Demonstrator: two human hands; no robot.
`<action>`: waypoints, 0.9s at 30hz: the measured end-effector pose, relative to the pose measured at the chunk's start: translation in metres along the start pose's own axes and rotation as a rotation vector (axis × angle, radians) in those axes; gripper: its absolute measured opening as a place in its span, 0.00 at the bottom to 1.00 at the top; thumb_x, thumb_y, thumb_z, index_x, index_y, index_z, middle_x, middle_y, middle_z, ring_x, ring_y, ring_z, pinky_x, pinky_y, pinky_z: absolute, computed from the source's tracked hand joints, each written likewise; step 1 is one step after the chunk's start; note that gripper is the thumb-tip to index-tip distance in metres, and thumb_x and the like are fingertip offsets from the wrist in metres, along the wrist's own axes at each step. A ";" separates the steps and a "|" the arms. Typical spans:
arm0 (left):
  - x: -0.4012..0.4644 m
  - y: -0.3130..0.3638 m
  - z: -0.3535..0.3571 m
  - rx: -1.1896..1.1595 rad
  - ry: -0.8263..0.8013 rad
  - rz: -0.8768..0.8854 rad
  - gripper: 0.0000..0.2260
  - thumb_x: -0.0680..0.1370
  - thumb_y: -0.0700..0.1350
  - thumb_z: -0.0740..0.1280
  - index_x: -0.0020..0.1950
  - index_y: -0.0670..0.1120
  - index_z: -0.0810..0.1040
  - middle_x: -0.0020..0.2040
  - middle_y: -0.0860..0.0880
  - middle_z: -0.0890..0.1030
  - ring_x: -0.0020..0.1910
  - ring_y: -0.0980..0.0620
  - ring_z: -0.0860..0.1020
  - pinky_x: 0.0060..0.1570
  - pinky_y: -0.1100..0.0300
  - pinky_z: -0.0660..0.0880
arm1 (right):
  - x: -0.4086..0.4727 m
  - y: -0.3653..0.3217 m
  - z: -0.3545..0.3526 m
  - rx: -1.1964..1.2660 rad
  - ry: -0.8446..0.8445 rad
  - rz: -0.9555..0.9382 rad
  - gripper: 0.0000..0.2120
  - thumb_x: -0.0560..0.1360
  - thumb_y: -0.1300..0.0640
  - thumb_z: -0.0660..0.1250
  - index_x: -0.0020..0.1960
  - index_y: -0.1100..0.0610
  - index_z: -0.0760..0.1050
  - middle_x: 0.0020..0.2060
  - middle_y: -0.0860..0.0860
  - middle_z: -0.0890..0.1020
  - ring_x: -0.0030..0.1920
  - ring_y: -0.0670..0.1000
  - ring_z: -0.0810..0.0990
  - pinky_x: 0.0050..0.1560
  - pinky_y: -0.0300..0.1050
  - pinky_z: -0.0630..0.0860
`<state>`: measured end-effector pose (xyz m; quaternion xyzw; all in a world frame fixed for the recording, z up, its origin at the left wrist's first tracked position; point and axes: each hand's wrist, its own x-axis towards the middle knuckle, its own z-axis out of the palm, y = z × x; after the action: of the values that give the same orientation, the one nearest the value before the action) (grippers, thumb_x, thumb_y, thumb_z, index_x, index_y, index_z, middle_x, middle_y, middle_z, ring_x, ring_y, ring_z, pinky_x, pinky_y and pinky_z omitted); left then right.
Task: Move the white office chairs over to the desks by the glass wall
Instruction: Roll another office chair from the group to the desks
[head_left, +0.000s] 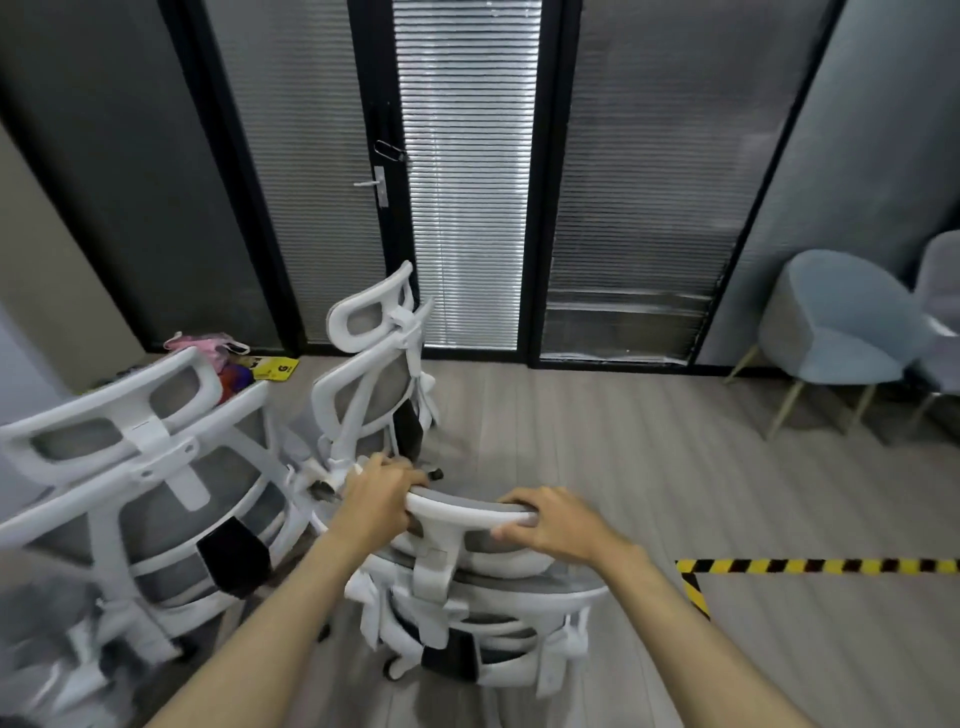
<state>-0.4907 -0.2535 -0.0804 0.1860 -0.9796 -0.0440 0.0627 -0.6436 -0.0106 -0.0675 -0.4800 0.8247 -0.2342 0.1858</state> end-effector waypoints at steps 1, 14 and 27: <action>-0.004 0.018 0.003 -0.019 0.022 0.011 0.16 0.65 0.44 0.75 0.50 0.58 0.82 0.47 0.57 0.81 0.51 0.48 0.74 0.40 0.56 0.69 | -0.019 0.007 -0.001 0.003 0.051 0.026 0.28 0.68 0.27 0.62 0.59 0.43 0.80 0.50 0.41 0.84 0.50 0.46 0.80 0.49 0.43 0.75; -0.051 0.266 0.021 -0.247 -0.129 0.381 0.28 0.66 0.66 0.67 0.61 0.53 0.81 0.54 0.53 0.81 0.57 0.48 0.74 0.61 0.61 0.61 | -0.263 0.114 -0.038 0.030 0.447 0.418 0.25 0.67 0.20 0.61 0.43 0.41 0.70 0.46 0.42 0.72 0.52 0.45 0.72 0.49 0.46 0.74; -0.054 0.527 0.046 -0.438 -0.236 0.589 0.40 0.69 0.83 0.46 0.60 0.58 0.80 0.56 0.61 0.79 0.58 0.54 0.73 0.62 0.58 0.65 | -0.448 0.224 -0.075 -0.149 0.785 0.563 0.32 0.72 0.22 0.57 0.61 0.44 0.79 0.55 0.40 0.74 0.64 0.45 0.68 0.63 0.50 0.72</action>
<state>-0.6359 0.2579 -0.0741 -0.1274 -0.9590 -0.2533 -0.0023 -0.6311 0.4945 -0.0954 -0.1258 0.9448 -0.2786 -0.1180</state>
